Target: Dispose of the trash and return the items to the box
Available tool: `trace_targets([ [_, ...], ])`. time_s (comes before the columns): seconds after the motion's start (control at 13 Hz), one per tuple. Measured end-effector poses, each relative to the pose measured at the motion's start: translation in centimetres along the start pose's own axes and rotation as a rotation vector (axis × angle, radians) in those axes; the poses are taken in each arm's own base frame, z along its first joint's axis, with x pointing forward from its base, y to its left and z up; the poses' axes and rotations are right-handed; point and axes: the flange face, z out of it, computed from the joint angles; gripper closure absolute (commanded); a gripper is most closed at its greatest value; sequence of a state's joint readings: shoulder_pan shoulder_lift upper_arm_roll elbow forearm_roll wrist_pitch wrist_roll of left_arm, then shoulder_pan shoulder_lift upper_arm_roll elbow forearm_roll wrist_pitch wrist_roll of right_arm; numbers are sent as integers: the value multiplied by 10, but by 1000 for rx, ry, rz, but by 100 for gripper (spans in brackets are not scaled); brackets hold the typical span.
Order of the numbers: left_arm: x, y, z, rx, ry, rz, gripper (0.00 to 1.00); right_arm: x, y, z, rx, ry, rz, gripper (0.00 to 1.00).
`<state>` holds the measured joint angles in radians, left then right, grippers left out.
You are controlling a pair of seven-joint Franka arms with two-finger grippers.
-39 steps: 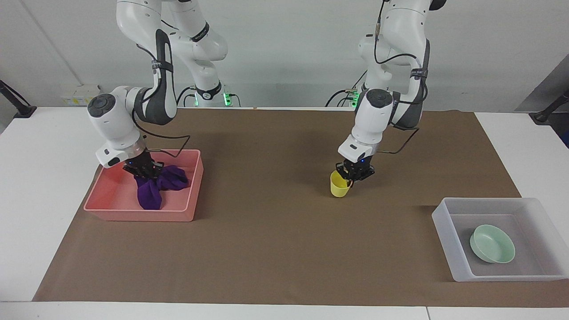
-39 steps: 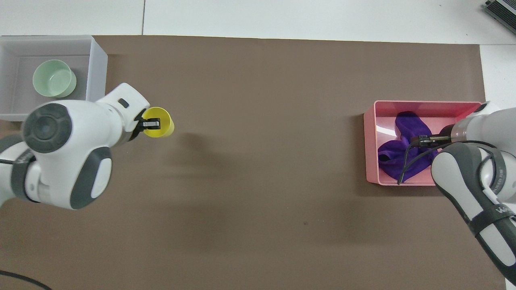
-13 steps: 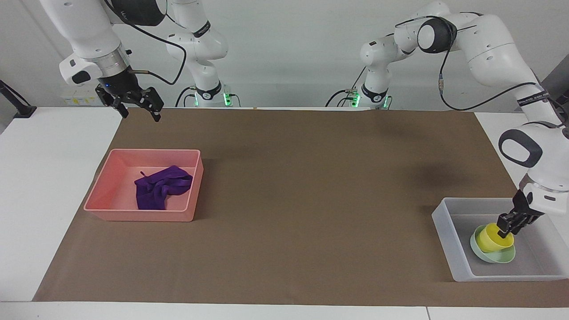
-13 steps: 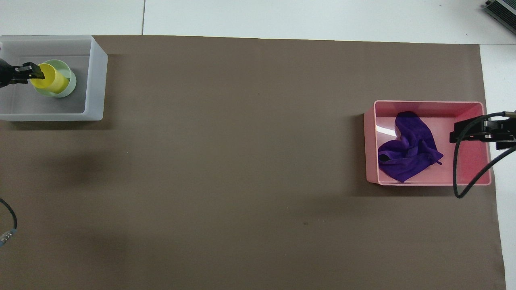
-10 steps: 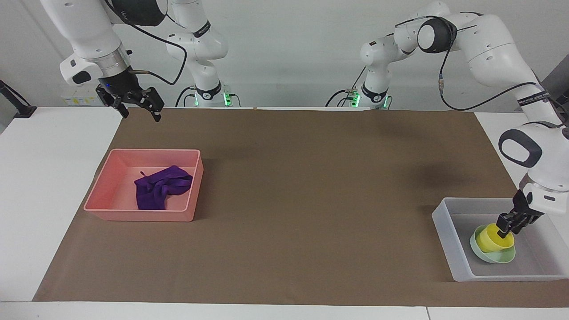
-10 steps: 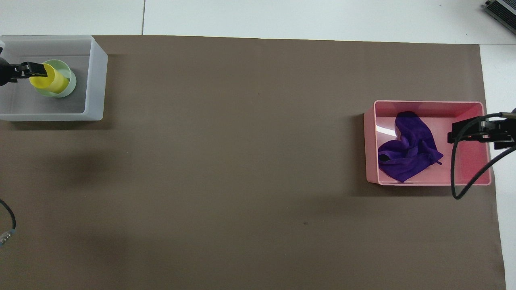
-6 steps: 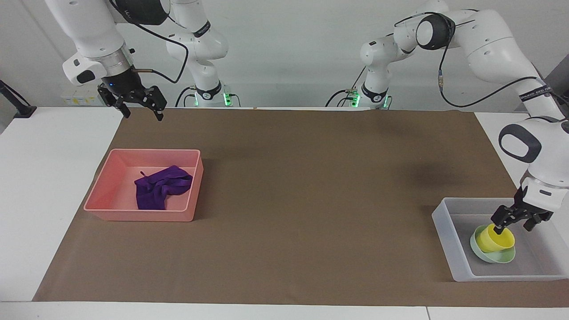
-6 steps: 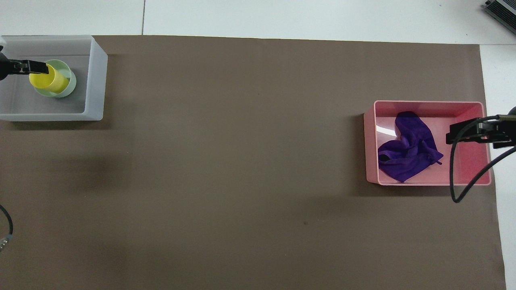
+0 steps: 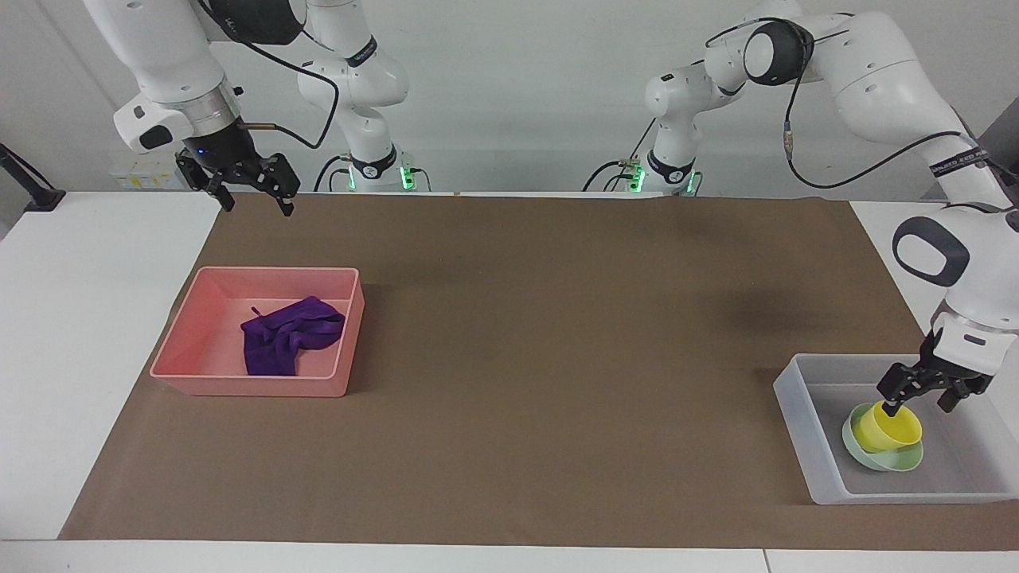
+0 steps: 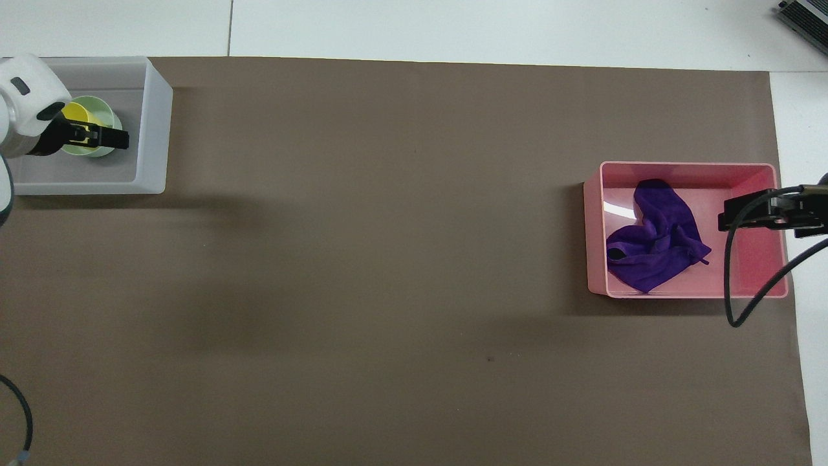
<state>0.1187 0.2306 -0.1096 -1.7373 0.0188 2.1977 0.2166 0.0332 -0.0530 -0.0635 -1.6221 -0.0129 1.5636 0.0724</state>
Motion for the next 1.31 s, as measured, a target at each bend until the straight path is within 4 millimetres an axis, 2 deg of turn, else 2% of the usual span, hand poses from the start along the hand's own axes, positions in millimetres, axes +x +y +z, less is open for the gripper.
trace_targets([
  [0.38,-17,120,-30,-33,-79,-1,0,1,0,-1,0,10,-2,0],
  [0.54,-23,157,-51,-37,-84,-11,0,1,0,-1,-1,11,-2,0],
  [0.69,-31,159,-79,-31,-89,-17,0,1,2,-1,-15,12,-4,0],
  [0.85,-36,147,-116,-22,-104,-37,0,1,2,-1,-18,12,-4,0],
  [1.0,-33,133,-151,-26,-108,-64,0,1,2,-1,-18,12,-4,0],
  [1.15,-29,119,-168,-40,-118,-93,0,1,2,-1,-18,12,-4,0],
  [1.31,-30,114,-167,-45,-139,-104,0,1,2,-1,-18,11,-4,0],
])
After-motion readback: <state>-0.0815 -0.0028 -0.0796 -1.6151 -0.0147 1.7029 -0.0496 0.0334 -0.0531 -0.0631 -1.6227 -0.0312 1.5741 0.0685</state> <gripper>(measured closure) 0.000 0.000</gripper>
